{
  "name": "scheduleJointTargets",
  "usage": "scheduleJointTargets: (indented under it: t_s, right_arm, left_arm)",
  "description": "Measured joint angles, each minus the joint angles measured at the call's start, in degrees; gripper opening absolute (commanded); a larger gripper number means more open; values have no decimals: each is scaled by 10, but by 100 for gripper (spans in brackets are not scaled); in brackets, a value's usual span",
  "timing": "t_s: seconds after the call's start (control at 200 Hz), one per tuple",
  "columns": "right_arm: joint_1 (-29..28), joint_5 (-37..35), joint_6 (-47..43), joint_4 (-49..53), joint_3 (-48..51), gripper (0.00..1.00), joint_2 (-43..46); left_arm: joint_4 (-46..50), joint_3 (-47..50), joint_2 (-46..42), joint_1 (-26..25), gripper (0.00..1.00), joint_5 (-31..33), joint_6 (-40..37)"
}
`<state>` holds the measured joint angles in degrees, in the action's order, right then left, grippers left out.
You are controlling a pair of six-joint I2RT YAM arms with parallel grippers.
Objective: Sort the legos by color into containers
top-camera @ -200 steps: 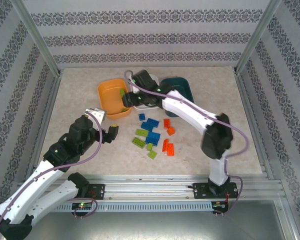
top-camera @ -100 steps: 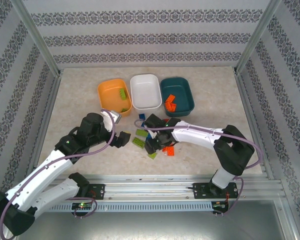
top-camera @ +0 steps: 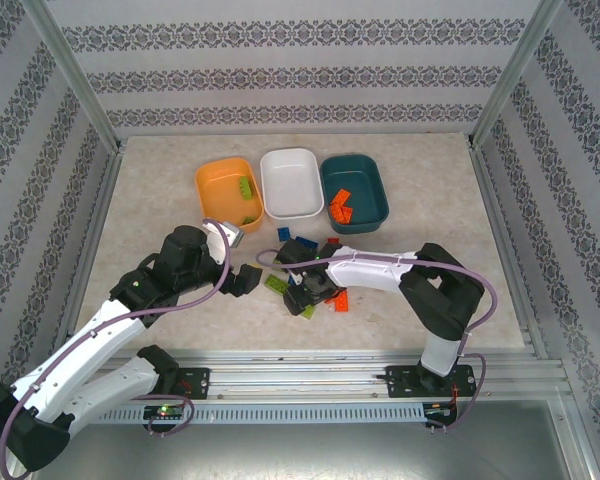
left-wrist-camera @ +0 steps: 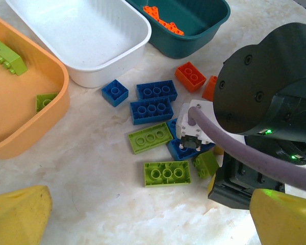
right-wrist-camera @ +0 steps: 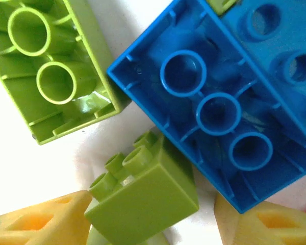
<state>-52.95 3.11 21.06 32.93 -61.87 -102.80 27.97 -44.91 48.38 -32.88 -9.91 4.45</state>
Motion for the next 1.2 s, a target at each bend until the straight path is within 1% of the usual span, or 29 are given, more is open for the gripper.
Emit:
scheduleJointTargets:
  t_s: [0.18,0.345,0.699,0.899,1.199]
  right_arm:
    - [-6,-8,0,0,0,63,0]
    - [-13,-18,2,-2,3,65,1]
    - [-17,-2,7,-27,33,66,26]
    - [-17,18,1,-19,47,63,44]
    - [-17,21,-18,-12,46,59,35]
  left_arm:
    - [0,0,0,0,100,0,0]
    - [0,0,0,0,100,0,0]
    - [1,0,0,0,100,5,0]
    - [1,0,0,0,100,12,0]
    - [3,0,0,0,100,14,0]
